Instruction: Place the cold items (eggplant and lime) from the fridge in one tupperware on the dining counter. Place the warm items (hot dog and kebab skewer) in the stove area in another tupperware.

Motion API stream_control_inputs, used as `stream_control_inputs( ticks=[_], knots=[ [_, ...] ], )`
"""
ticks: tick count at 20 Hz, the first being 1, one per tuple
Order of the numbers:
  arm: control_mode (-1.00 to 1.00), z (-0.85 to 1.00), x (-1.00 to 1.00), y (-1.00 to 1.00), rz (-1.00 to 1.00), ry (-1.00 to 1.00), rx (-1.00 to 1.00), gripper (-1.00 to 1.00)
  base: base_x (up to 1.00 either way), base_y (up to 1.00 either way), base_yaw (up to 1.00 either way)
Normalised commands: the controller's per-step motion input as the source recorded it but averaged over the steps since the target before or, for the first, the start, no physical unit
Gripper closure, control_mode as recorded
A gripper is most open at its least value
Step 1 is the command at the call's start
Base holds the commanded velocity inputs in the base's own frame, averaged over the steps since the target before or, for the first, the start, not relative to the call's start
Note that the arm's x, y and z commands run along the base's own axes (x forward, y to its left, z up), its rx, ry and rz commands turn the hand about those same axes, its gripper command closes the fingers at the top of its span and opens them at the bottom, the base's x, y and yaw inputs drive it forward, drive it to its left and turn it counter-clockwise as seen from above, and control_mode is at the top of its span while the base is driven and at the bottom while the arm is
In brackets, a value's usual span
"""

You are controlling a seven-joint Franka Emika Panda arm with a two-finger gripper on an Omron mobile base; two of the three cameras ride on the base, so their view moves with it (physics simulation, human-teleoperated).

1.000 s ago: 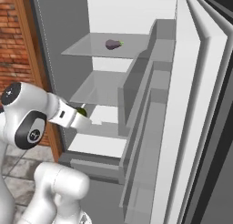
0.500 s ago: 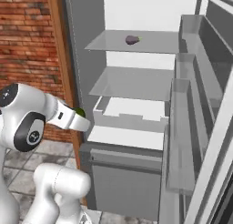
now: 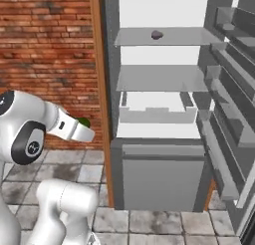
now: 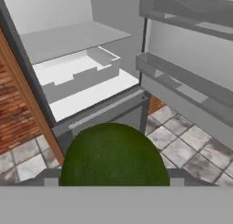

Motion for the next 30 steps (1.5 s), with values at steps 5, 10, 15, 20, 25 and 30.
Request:
stream_control_inputs(
  ticks=[5,10,15,20,25,30],
  knots=[
    [1.00,0.00,0.00,0.00,0.00,0.00,0.00,1.00,-0.52,0.12,-0.68],
    [1.00,0.00,0.00,0.00,0.00,0.00,0.00,1.00,-0.48,0.17,-0.75],
    [1.00,0.00,0.00,0.00,0.00,0.00,0.00,1.00,-0.68,0.08,-0.73],
    [1.00,0.00,0.00,0.00,0.00,0.00,0.00,1.00,-0.76,0.02,-0.69],
    [1.00,0.00,0.00,0.00,0.00,0.00,0.00,1.00,-0.67,-0.16,-0.60],
    [1.00,0.00,0.00,0.00,0.00,0.00,0.00,1.00,-0.21,-0.50,-0.36]
  ],
)
